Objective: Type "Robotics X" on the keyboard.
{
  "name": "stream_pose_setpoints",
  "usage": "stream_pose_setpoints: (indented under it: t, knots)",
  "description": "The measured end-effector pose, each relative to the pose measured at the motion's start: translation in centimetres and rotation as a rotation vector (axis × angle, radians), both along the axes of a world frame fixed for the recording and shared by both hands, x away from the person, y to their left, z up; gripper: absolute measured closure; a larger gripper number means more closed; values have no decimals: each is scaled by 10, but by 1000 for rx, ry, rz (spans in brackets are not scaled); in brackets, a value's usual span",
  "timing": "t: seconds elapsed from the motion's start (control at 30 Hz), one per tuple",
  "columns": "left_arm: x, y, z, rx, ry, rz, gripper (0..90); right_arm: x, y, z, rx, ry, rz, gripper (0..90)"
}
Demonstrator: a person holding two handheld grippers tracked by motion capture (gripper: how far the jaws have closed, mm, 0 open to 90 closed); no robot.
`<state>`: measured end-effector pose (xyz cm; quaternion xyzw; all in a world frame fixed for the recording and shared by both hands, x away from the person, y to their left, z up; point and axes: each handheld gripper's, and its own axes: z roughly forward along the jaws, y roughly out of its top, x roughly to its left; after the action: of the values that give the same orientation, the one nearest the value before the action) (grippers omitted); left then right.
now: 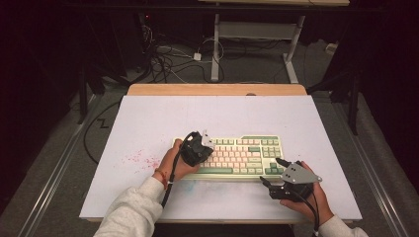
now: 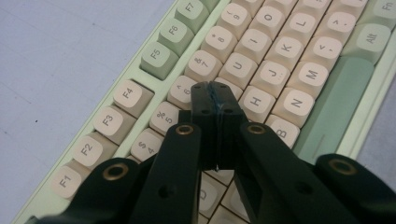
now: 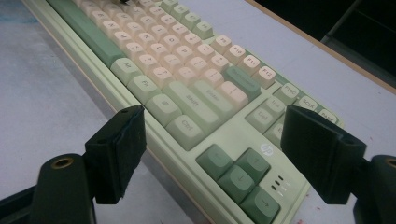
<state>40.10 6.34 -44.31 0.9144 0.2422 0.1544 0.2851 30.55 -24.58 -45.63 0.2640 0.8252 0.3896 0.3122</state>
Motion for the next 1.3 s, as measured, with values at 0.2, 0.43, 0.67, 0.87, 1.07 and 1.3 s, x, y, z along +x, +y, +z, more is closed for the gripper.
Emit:
stream_pose_setpoints:
  t: [0.2,0.43,0.67,0.87,1.07,1.3]
  knots:
    - [1,-2,-1,10,-1,2,864,0,-2,1,1,-3,-2,231]
    - [1,-3,-2,26,-8,0,871,1,-1,2,-5,-2,3,232]
    - [1,-1,2,12,-18,5,866,1,-2,2,-2,-1,1,232]
    - [-2,3,5,-10,-35,7,847,1,-2,3,-3,-3,2,233]
    - [-5,8,9,-27,-59,11,788,1,-2,2,-6,1,-2,234]
    - [-10,14,13,-41,-92,30,611,1,-2,3,-8,-3,-4,235]
